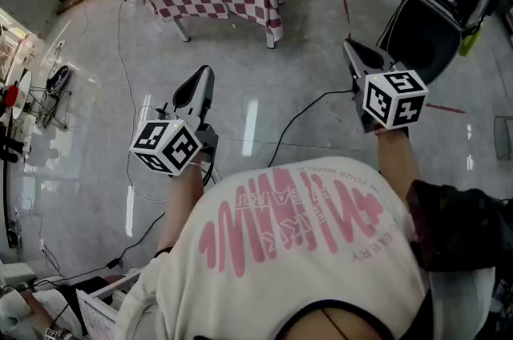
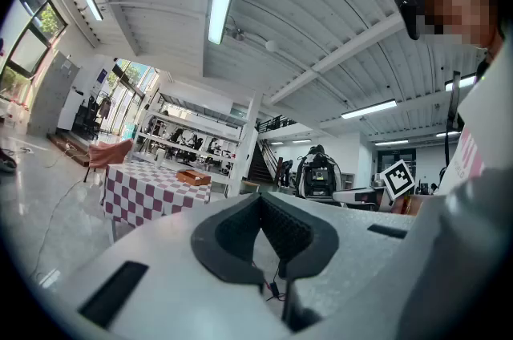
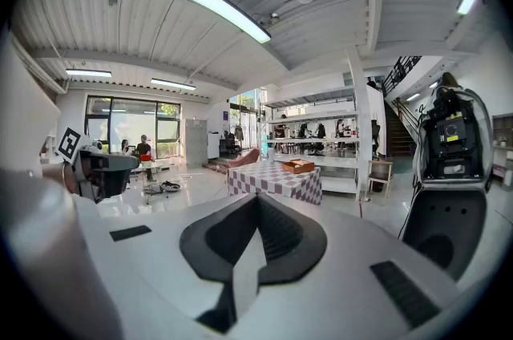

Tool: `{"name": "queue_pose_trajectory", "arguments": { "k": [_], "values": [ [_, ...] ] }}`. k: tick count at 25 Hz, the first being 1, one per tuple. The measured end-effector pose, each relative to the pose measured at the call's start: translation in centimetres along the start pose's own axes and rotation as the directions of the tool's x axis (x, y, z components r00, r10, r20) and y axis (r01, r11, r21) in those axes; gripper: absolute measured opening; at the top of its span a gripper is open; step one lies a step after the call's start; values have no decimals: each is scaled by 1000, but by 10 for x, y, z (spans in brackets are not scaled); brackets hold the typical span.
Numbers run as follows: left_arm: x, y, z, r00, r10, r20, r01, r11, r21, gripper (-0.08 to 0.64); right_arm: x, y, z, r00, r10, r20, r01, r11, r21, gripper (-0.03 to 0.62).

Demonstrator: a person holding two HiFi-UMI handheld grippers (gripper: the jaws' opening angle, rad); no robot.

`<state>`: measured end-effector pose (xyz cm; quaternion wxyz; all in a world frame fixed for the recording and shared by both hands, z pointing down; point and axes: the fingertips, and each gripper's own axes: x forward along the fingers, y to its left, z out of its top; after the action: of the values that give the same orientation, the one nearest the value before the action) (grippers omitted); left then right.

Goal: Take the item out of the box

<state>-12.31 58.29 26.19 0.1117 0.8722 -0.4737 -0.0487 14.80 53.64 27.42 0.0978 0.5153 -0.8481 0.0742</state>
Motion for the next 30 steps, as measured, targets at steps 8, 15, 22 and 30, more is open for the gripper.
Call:
{"name": "queue_pose_trajectory", "arguments": {
  "k": [8, 15, 22, 30],
  "values": [
    [3, -2, 2, 1000, -13, 7, 13, 1000, -17, 8, -4, -2, -2, 1000, -2, -2, 2, 1000, 20, 5],
    [3, 9, 2, 999, -23, 35, 24, 999, -32, 8, -1, -3, -8, 1000, -20, 9, 19, 998, 57, 5],
    [2, 21, 9, 995, -52, 80, 54, 998, -18, 8, 8, 11, -5, 1000, -28, 12, 28, 999, 37, 5],
    [-17, 37, -9, 996, -75, 55, 79, 994, -75, 8, 21, 38, -24, 1000, -5, -28, 6, 1000, 30, 5]
  ]
}}
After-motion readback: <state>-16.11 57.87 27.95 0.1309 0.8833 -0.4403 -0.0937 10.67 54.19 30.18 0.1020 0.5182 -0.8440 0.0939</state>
